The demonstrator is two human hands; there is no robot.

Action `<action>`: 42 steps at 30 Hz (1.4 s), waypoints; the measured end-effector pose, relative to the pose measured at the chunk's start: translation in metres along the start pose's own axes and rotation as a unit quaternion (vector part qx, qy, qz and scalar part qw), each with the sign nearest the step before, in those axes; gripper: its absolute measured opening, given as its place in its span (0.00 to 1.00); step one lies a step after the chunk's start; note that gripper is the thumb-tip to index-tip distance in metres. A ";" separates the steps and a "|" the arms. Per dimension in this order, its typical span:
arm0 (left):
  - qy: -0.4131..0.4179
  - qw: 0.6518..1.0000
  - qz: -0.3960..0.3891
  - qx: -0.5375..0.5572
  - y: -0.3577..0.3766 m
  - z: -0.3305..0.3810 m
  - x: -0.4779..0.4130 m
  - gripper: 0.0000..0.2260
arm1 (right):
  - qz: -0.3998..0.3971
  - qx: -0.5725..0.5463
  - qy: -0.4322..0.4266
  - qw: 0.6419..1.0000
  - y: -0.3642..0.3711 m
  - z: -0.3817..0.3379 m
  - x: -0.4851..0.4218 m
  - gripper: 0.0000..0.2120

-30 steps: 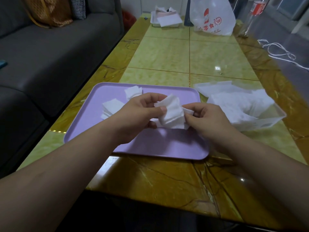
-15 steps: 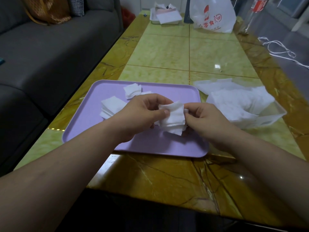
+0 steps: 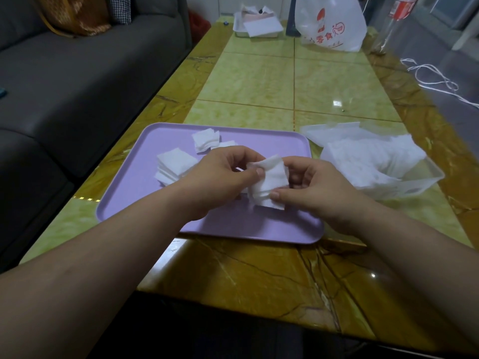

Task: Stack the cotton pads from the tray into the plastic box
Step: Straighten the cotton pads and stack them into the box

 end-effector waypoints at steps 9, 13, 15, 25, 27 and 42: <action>-0.054 0.994 0.047 0.081 -0.010 0.001 -0.001 0.03 | 0.015 -0.024 0.016 0.999 -0.001 0.000 -0.001 0.26; -0.062 0.985 0.087 0.132 -0.023 -0.001 -0.004 0.03 | 0.050 -0.022 0.036 0.998 -0.006 0.004 0.001 0.20; -0.062 0.984 0.099 0.137 -0.027 -0.002 -0.004 0.05 | 0.081 -0.012 0.041 0.996 -0.009 0.006 0.000 0.18; -0.009 0.999 -0.047 0.010 0.001 0.006 0.006 0.09 | 0.072 -0.019 0.041 0.996 -0.004 0.003 0.002 0.13; -0.006 0.999 -0.033 -0.003 0.003 0.005 0.006 0.08 | 0.072 -0.020 0.039 0.996 -0.004 0.002 0.003 0.11; 0.054 0.990 0.026 -0.125 0.003 0.008 0.004 0.05 | 0.094 -0.033 0.059 0.993 0.000 -0.001 0.002 0.10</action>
Point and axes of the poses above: each hand's wrist, its own x-axis away from the middle knuckle, its own y-axis out of the palm, z = x × y, the point moved 4 cm from there along -x, towards the middle knuckle, and after that the axes turned 3 degrees about z, right-handed, at the moved point
